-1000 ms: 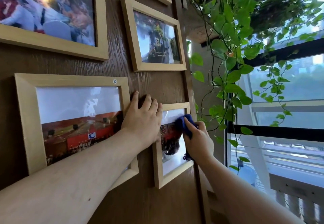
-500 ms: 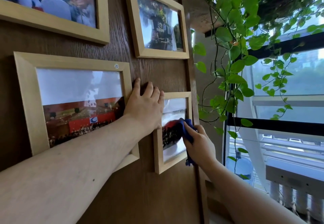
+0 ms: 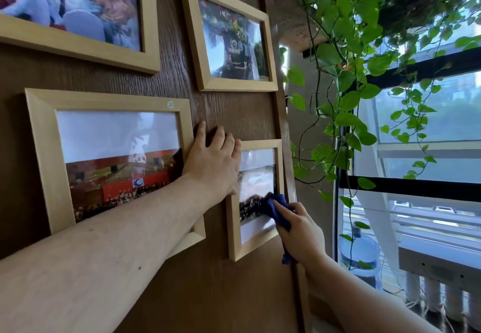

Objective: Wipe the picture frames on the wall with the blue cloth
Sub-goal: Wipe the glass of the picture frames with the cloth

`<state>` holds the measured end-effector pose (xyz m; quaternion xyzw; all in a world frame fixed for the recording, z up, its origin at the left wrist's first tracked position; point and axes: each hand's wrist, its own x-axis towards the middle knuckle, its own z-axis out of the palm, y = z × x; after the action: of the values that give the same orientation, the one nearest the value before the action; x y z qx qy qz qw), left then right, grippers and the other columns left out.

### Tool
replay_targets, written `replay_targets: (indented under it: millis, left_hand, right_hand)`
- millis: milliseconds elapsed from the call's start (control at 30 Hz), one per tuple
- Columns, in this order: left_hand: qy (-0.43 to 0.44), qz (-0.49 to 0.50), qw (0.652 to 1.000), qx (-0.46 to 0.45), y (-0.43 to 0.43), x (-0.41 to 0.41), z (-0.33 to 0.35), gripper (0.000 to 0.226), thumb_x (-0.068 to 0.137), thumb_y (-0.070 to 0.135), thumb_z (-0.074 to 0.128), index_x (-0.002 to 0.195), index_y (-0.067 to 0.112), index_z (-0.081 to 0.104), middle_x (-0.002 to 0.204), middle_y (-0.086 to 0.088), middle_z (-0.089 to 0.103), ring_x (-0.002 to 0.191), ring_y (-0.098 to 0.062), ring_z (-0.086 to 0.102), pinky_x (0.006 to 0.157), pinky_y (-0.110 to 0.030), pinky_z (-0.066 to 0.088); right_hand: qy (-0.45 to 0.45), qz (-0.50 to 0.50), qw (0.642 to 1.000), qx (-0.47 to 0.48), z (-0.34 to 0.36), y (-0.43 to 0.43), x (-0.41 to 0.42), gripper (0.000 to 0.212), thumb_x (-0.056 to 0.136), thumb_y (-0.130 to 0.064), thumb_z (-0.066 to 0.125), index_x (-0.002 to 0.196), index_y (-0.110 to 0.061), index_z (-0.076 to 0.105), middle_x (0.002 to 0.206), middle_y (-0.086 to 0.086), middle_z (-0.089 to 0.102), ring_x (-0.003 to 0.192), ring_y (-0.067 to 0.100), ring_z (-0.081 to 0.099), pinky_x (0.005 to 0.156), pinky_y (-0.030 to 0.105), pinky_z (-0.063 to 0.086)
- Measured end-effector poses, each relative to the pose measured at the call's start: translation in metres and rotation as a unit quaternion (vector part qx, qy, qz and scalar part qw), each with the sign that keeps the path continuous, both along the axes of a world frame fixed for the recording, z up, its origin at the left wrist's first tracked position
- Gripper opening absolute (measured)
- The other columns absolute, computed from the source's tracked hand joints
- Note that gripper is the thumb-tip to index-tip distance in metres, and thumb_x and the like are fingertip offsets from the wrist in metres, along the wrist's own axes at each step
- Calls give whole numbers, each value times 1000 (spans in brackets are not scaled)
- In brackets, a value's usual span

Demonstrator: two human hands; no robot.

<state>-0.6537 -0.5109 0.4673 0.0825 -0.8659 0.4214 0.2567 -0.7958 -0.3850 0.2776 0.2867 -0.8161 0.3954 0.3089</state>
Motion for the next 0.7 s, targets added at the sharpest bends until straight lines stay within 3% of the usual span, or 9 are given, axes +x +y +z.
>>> replay_targets:
  millis: [200, 367, 567, 700]
  left_hand:
    - [10, -8, 1000, 0, -1, -2, 0, 91, 86, 61, 42, 148, 5, 7, 157, -20, 17, 144, -39, 8, 113, -67, 1]
    - [10, 0, 1000, 4, -1, -4, 0, 103, 79, 68, 49, 148, 6, 6, 157, -20, 17, 144, -39, 8, 112, -66, 1]
    - [6, -13, 1000, -23, -4, 13, -1, 95, 85, 69, 31, 148, 5, 2, 159, -22, 5, 145, -40, 2, 115, -63, -1]
    - [18, -74, 995, -61, -3, 48, 1, 87, 87, 66, 21, 148, 6, 7, 158, -22, 9, 145, -38, 3, 115, -62, 3]
  right_hand:
    - [-5, 65, 998, 18, -4, -8, 18, 48, 82, -34, 55, 130, -37, 51, 118, -13, 53, 93, 12, 58, 67, 32, 50]
    - [29, 169, 982, 83, -5, -2, 40, 49, 83, -37, 52, 132, -41, 48, 121, -17, 51, 97, 9, 55, 76, 32, 51]
    - [48, 151, 987, 31, 15, 17, 50, 50, 82, -30, 58, 131, -39, 50, 116, -16, 53, 87, 8, 57, 70, 32, 51]
    - [73, 135, 988, -16, 40, 23, 56, 49, 82, -27, 63, 129, -35, 53, 116, -12, 54, 86, 11, 58, 69, 33, 51]
